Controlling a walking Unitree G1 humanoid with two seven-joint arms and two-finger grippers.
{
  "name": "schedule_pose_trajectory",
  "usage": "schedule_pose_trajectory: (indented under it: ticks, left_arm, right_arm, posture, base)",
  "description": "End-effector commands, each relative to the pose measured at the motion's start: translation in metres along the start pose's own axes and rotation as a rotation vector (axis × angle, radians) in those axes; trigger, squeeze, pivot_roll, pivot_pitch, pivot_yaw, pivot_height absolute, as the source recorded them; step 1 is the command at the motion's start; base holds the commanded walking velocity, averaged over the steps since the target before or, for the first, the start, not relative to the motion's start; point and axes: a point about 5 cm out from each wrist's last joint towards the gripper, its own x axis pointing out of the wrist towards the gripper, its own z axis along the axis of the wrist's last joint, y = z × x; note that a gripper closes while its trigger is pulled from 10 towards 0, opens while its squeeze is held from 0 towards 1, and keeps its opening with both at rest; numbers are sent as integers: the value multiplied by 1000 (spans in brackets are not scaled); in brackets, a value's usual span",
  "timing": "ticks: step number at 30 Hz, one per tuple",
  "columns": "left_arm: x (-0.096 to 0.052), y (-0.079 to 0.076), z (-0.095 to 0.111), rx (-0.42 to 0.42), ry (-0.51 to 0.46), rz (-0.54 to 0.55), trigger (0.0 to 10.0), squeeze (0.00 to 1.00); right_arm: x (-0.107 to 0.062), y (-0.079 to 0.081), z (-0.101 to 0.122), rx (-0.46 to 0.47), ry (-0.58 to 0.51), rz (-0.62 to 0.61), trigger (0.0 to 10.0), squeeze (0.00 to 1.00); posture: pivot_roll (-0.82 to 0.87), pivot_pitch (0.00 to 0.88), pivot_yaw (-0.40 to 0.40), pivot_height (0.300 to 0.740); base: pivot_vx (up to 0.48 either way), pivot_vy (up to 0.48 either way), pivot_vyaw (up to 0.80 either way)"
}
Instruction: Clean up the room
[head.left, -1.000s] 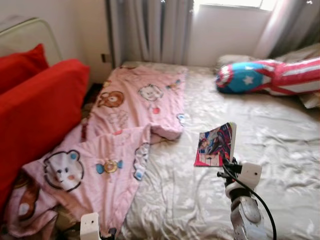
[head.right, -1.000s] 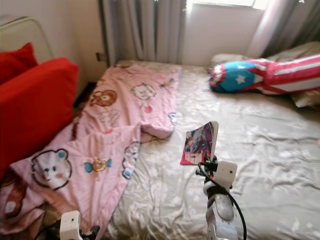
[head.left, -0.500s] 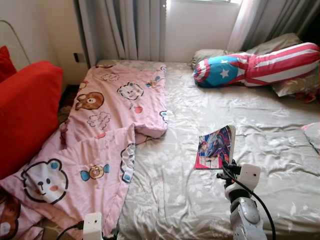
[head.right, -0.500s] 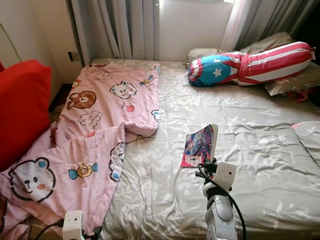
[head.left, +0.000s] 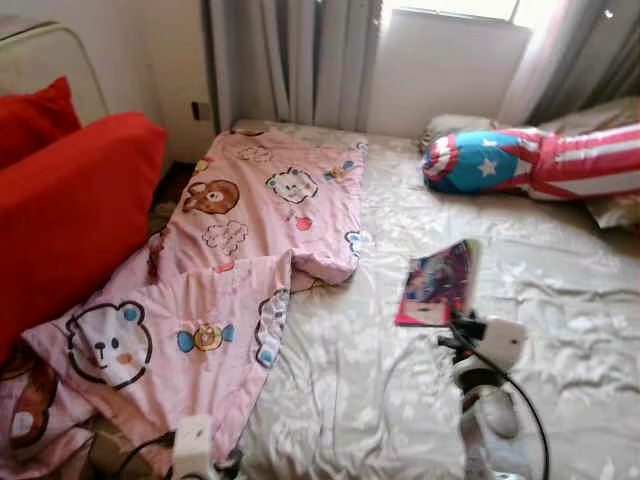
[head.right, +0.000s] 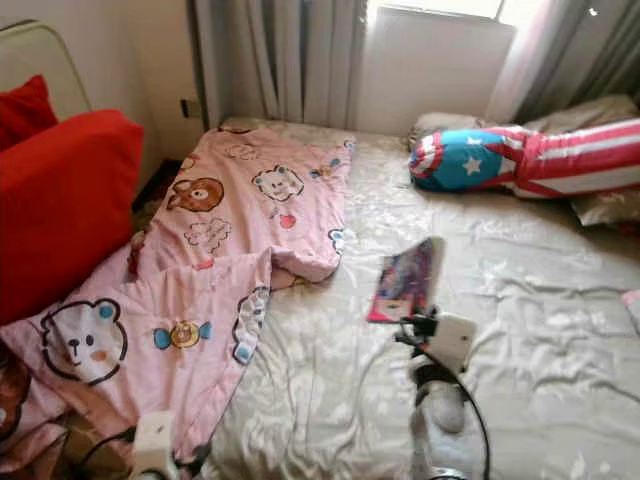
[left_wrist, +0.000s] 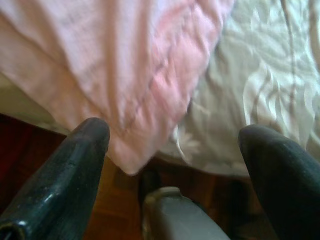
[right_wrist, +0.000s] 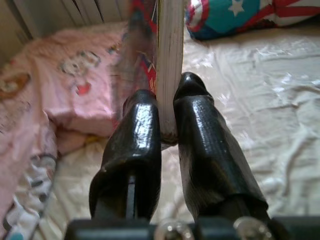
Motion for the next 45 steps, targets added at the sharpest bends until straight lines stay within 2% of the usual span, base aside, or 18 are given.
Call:
schedule_pose_trajectory:
  ticks: [1,10,14,18,32,39,45]
  left_arm:
    - [1,-13,-1,10,9,-33,10000,0]
    - [-4,-5,-13,7,25,-21,10000,0]
    - [-11,11,-27,5,42,-8,10000,0]
    - [-15,19,-34,5,53,-2,10000,0]
    - [-4,-4,-14,15,23,-25,10000,0]
    - [-3,-7,-10,17,19,-25,10000,0]
    - [-3,0,-9,12,19,-17,10000,0]
  right_arm:
    - [-1,-17,5,-4,-25,-59,10000,0]
    - [-3,-16,4,-12,-31,-54,10000,0]
    - [-4,-15,4,-8,-31,-56,10000,0]
    - [-4,-15,3,-4,-27,-56,10000,0]
    - [-5,-12,1,5,-16,-40,10000,0]
    - [-6,-10,-1,5,-4,-20,10000,0]
    - [-7,-5,-4,10,10,5,10000,0]
  posture:
    - [-78,0,-69,740]
    - [-75,0,-71,740]
    - [-72,7,-71,740]
    - [-71,11,-70,740]
    - [-68,20,-70,740]
    - [-72,26,-69,740]
    - [-71,32,-70,740]
  base:
    - [0,-352,-712]
    - [0,-353,-158]
    - [0,-352,0]
    - [0,-354,0]
    - [0,-352,0]
    - [0,-351,0]
    - [0,-226,0]
